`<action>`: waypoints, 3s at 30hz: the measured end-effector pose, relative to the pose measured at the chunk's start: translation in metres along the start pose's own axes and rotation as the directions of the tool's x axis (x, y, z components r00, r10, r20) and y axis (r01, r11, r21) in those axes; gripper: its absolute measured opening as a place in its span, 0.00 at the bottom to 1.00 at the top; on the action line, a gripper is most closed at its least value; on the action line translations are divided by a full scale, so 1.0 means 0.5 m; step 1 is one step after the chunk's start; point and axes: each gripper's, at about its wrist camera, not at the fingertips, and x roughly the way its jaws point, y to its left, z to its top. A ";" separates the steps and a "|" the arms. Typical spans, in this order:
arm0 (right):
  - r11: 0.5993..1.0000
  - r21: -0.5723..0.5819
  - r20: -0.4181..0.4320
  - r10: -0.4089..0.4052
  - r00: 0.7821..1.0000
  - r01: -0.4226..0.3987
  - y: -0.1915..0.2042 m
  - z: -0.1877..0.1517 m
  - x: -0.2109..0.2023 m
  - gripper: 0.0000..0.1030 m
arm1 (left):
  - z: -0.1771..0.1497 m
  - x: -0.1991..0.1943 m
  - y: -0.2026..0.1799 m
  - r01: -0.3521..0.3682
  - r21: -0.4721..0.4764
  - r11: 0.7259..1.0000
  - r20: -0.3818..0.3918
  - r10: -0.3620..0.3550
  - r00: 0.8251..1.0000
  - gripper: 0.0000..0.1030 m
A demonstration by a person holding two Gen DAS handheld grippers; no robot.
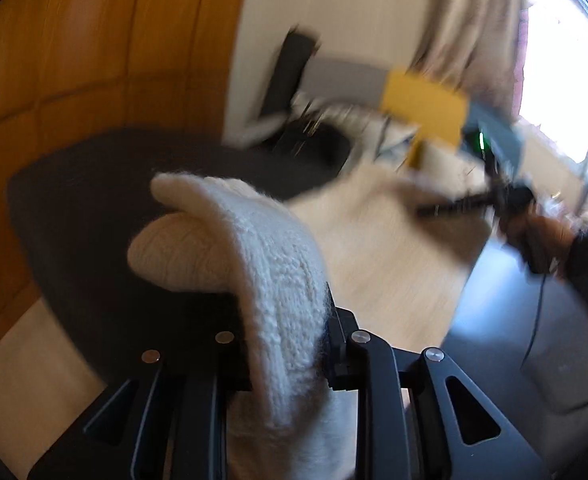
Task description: Fold clothes
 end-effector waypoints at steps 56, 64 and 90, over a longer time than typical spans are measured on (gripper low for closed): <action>0.940 -0.249 0.030 0.249 0.968 -0.234 0.472 -0.196 -0.144 0.19 | 0.123 0.091 0.223 0.256 -0.161 0.953 -0.066 -0.269 0.961 0.13; 0.920 -0.236 -0.049 0.312 0.949 -0.314 0.478 -0.204 -0.092 0.27 | 0.082 0.132 0.281 0.010 -0.118 0.993 -0.205 -0.034 0.978 0.13; 0.895 -0.360 -0.014 0.278 0.960 -0.265 0.493 -0.164 -0.066 0.35 | 0.063 0.165 0.310 0.132 0.021 0.991 -0.265 -0.122 0.956 0.23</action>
